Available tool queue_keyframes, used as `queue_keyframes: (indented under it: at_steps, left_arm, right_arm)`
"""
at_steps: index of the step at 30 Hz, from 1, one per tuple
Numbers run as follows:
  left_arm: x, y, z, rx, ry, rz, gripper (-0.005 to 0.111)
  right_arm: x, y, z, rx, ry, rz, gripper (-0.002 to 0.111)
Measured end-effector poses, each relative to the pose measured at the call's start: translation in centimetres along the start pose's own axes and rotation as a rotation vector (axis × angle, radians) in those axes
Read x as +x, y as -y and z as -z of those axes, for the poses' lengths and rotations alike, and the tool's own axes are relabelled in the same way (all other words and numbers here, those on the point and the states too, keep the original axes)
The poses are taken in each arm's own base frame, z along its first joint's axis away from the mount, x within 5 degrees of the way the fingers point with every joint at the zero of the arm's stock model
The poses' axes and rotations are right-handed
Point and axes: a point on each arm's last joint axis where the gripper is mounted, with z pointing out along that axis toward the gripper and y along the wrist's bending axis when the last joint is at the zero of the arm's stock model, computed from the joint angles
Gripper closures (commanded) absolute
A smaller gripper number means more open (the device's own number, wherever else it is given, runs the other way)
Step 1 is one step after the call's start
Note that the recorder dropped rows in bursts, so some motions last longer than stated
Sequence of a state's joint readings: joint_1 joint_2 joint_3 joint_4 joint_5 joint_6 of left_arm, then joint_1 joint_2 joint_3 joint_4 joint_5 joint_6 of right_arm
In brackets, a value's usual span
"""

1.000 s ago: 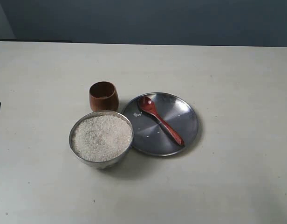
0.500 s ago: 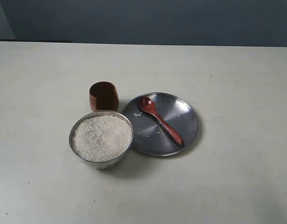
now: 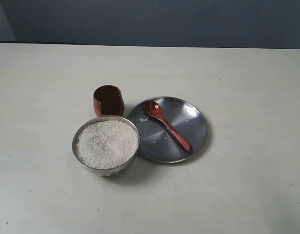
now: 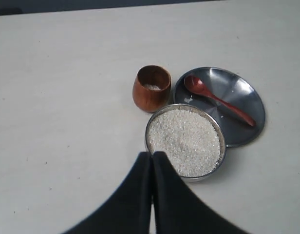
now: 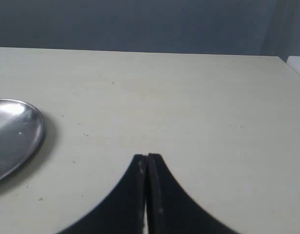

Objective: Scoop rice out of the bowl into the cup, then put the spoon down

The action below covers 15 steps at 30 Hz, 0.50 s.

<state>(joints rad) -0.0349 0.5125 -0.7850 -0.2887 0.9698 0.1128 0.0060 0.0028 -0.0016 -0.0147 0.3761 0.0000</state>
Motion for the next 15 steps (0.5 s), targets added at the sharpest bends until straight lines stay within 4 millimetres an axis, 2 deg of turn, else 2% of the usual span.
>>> queue_keyframes:
  at_steps: [7, 15]
  left_arm:
    - [1.2, 0.7, 3.0, 0.007, 0.131, -0.032, 0.106]
    - [2.1, 1.0, 4.8, 0.011, 0.214, -0.052, 0.106]
  right_arm:
    - [0.0, 0.0, 0.0, 0.000, 0.000, 0.000, 0.108]
    - [0.0, 0.0, 0.0, 0.000, 0.002, 0.000, 0.108]
